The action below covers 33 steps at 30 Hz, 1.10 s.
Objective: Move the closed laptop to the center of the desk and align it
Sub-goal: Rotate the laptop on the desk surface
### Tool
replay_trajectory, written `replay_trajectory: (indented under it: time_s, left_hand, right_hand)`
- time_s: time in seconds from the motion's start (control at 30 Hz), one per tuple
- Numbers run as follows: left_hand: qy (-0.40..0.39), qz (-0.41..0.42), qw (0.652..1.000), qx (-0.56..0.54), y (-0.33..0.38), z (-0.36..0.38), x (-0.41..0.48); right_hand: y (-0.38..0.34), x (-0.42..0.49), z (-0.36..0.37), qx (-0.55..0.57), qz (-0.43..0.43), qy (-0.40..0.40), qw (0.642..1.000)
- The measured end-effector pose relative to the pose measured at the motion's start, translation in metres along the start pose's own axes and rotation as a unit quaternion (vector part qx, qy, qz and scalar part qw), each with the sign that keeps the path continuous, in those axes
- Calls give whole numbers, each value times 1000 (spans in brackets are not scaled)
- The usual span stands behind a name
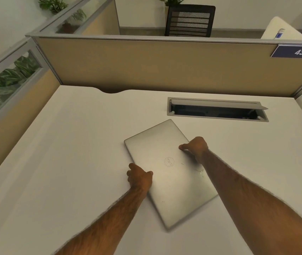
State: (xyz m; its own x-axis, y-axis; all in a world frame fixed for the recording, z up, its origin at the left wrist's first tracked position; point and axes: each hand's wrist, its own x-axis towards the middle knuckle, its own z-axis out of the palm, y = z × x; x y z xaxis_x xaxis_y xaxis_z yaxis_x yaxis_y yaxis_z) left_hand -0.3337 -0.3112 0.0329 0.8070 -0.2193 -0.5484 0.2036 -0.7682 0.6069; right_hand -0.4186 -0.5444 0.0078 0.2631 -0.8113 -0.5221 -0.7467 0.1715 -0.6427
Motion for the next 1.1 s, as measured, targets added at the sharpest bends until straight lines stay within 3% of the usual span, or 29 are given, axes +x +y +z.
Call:
replay_trajectory:
  time_s: [0.4,0.6,0.73,0.83,0.93,1.1]
  left_hand:
    - [15,-21,1000,-18,-7,9,-2]
    - [18,-1,999,-41,-16,0,6]
    - [72,69,993,57,7,-19,17]
    - [94,164,974,126,31,-32,39]
    - [63,236,949,201,54,-38,64]
    - [-50,225,925,303,82,-30,94]
  right_hand:
    - [-13,-4,1,-40,-15,-18,999]
    - [5,-37,-14,63,-32,14,997]
    - [40,-85,-35,81,-15,166,983]
    - [73,-121,-47,107,36,233,966]
    - [96,-144,-48,161,109,238,952]
    - [116,-164,-9,227,176,169,943]
